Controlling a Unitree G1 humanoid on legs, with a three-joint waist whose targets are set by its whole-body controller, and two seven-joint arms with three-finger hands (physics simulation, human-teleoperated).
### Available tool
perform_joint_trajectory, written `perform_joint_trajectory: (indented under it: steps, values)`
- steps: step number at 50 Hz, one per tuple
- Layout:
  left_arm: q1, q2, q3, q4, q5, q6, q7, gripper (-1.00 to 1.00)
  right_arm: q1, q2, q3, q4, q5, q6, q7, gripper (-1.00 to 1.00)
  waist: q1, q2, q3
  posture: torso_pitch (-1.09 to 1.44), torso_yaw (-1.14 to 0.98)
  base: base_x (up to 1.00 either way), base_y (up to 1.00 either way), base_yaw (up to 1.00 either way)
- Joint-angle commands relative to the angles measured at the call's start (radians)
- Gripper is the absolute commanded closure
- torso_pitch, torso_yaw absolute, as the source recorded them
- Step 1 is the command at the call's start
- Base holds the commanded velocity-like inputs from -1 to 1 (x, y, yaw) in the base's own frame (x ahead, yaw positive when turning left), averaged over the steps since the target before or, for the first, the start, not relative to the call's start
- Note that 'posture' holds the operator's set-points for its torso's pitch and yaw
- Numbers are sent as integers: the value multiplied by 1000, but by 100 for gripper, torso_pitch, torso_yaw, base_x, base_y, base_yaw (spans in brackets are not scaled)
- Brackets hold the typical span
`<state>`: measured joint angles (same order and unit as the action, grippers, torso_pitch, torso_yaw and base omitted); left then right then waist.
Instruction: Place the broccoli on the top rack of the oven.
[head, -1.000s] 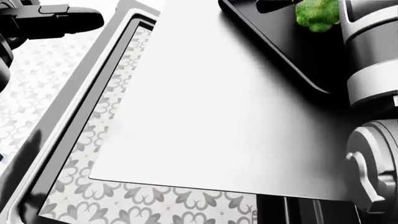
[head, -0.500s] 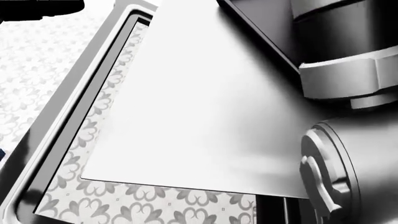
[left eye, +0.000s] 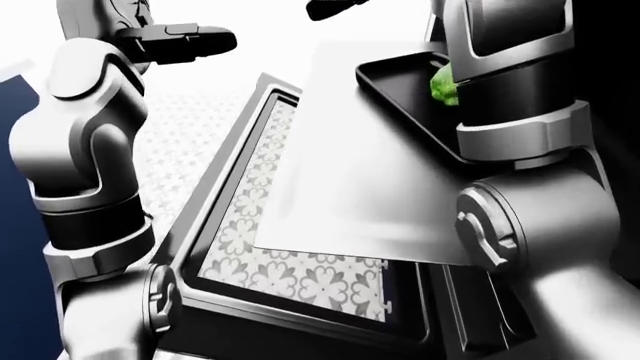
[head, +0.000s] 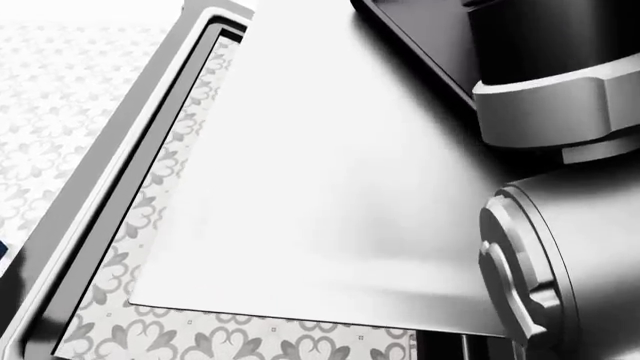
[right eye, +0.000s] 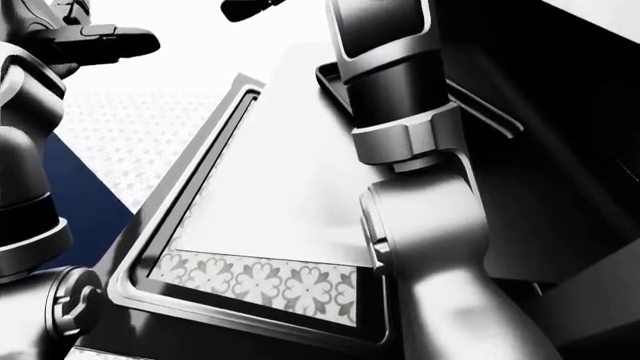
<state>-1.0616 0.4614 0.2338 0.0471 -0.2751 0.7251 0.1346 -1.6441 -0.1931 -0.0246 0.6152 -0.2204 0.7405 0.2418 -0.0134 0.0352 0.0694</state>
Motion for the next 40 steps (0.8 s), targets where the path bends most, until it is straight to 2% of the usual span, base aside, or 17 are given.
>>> perform_joint_trajectory:
  steps: [1, 5, 18, 24, 40]
  values:
    - [-32, 17, 7, -34, -6, -44, 12, -100, -36, -11, -4, -31, -20, -70, -6, -100, -1, 5, -31, 0, 0, 0, 0, 0]
    - [-23, 17, 14, -38, -9, -110, 32, -100, -23, -19, 2, -27, -63, -195, -32, -100, -1, 6, -30, 0, 0, 0, 0, 0]
    - [-20, 24, 3, -52, -13, -246, 54, -100, -34, -36, -11, 1, -137, -389, -45, -100, -4, 4, -27, 0, 0, 0, 0, 0]
    - [-13, 29, -13, -41, 21, -305, 42, -100, -29, -45, -13, 6, -156, -486, -58, -100, -3, 4, -26, 0, 0, 0, 0, 0]
    - [35, 12, 7, -94, 52, -396, 55, -100, 14, -47, -18, -55, -183, -596, -78, -100, -2, -1, -24, 0, 0, 0, 0, 0]
